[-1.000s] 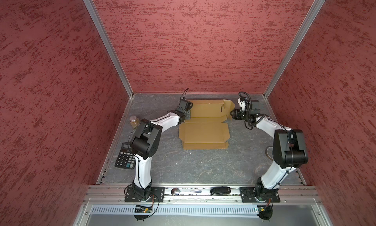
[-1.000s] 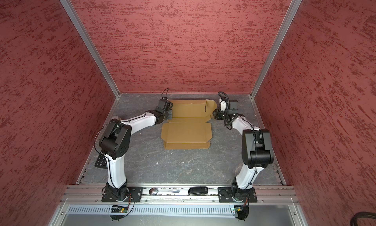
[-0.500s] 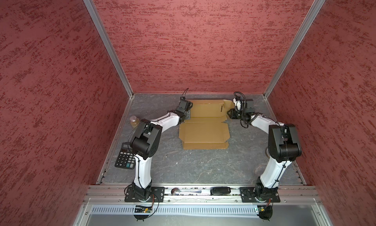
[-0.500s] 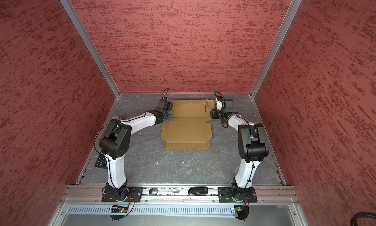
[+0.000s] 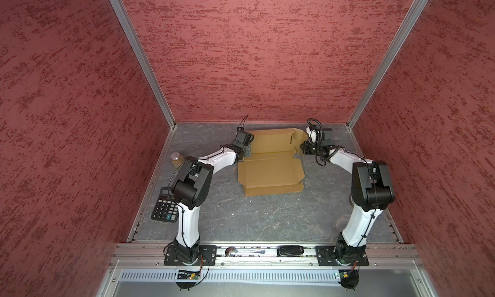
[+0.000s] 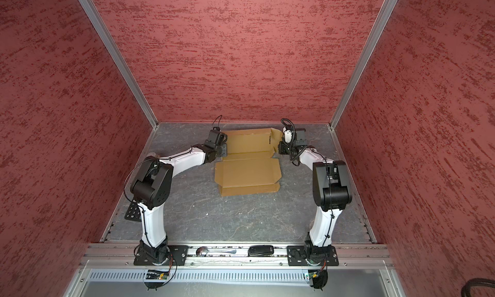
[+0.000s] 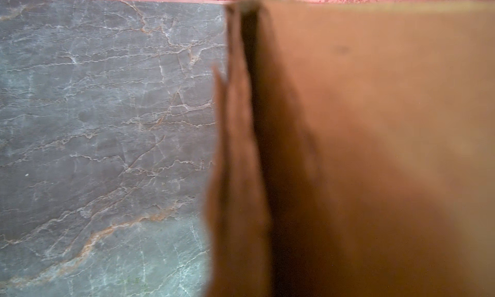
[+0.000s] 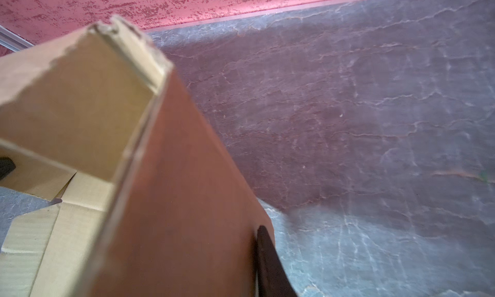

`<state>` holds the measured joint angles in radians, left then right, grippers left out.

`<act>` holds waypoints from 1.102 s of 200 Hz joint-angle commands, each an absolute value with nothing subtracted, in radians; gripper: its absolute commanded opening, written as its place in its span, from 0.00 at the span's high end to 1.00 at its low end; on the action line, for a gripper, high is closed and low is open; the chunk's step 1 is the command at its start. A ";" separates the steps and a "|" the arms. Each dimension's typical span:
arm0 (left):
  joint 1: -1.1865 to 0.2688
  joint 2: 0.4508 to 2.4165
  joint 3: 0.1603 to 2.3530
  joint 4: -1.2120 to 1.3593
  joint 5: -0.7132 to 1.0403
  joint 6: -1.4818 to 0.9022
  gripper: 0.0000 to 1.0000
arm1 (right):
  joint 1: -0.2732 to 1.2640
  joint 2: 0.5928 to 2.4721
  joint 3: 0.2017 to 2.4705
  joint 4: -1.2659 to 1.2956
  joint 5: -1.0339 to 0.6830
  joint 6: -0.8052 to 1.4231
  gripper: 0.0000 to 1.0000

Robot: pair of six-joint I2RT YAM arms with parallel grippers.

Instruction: Fold the paper box

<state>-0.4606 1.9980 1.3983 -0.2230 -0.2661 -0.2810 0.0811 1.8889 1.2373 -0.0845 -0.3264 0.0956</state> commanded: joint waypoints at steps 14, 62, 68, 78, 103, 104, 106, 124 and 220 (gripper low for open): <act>-0.471 2.026 1.417 -0.235 -0.241 -0.291 0.93 | 0.103 1.857 1.264 -0.112 -0.339 0.084 0.86; -0.476 2.014 1.410 -0.212 -0.241 -0.282 0.93 | 0.121 1.832 1.269 -0.133 -0.337 0.087 0.87; -0.475 2.011 1.409 -0.209 -0.241 -0.280 0.93 | 0.122 1.828 1.269 -0.136 -0.336 0.087 0.87; -0.477 2.007 1.407 -0.205 -0.241 -0.275 0.93 | 0.124 1.821 1.270 -0.144 -0.334 0.087 0.87; -0.476 2.001 1.407 -0.198 -0.244 -0.262 0.93 | 0.128 1.802 1.265 -0.153 -0.326 0.082 0.87; -0.476 2.001 1.408 -0.198 -0.245 -0.262 0.93 | 0.128 1.800 1.265 -0.154 -0.326 0.083 0.87; -0.476 1.999 1.408 -0.198 -0.245 -0.260 0.93 | 0.128 1.798 1.264 -0.155 -0.326 0.083 0.87; -0.476 1.993 1.405 -0.192 -0.248 -0.252 0.93 | 0.132 1.785 1.258 -0.163 -0.319 0.075 0.87; -0.460 1.945 1.379 -0.160 -0.256 -0.185 0.93 | 0.133 1.725 1.260 -0.240 -0.298 0.015 0.89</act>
<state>-0.4644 1.9873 1.3926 -0.1989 -0.2642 -0.2317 0.1230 1.7748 1.2373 -0.2165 -0.3016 0.0452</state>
